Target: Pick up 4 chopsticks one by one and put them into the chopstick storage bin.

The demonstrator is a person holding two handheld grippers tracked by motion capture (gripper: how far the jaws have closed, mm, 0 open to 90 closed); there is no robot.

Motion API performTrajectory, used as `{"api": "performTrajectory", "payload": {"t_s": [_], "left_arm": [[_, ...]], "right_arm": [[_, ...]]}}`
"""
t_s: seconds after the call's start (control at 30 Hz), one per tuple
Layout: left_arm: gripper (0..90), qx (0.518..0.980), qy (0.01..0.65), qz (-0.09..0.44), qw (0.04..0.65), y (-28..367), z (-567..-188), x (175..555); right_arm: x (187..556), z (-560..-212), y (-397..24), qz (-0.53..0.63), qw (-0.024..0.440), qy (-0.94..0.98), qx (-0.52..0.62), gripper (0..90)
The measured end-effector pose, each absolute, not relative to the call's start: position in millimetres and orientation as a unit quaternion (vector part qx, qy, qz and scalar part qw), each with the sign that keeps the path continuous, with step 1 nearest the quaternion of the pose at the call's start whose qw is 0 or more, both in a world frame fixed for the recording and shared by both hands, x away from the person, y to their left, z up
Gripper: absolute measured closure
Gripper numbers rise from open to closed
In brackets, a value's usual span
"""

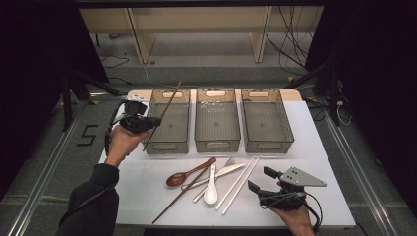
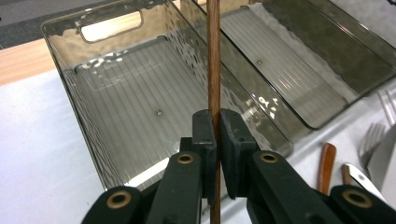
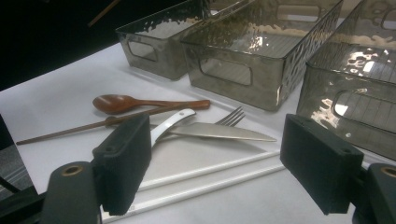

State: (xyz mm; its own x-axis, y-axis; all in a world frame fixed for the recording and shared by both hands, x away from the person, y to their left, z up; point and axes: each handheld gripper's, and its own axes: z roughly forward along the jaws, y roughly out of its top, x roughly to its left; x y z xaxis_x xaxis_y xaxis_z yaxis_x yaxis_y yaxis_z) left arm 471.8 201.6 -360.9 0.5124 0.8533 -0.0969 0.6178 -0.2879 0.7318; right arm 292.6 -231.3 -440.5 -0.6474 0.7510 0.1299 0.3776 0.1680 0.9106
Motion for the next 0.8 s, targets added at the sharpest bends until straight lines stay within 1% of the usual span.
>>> {"api": "performTrajectory", "payload": {"t_s": [0.27, 0.57, 0.8], "left_arm": [[84.5, 0.788, 0.469, 0.173, 0.36, 198.3, -362.4, 493.3], [84.5, 0.777, 0.477, 0.184, 0.367, 199.4, -357.0, 511.6], [84.4, 0.769, 0.49, 0.179, 0.369, 199.0, -364.8, 523.5]], "right_arm": [[293.3, -441.3, -230.9, 0.522, 0.176, 0.744, 0.379, 25.5], [293.4, -441.7, -230.5, 0.521, 0.174, 0.745, 0.378, 25.4], [293.2, -441.5, -230.9, 0.524, 0.174, 0.744, 0.378, 25.4]]}}
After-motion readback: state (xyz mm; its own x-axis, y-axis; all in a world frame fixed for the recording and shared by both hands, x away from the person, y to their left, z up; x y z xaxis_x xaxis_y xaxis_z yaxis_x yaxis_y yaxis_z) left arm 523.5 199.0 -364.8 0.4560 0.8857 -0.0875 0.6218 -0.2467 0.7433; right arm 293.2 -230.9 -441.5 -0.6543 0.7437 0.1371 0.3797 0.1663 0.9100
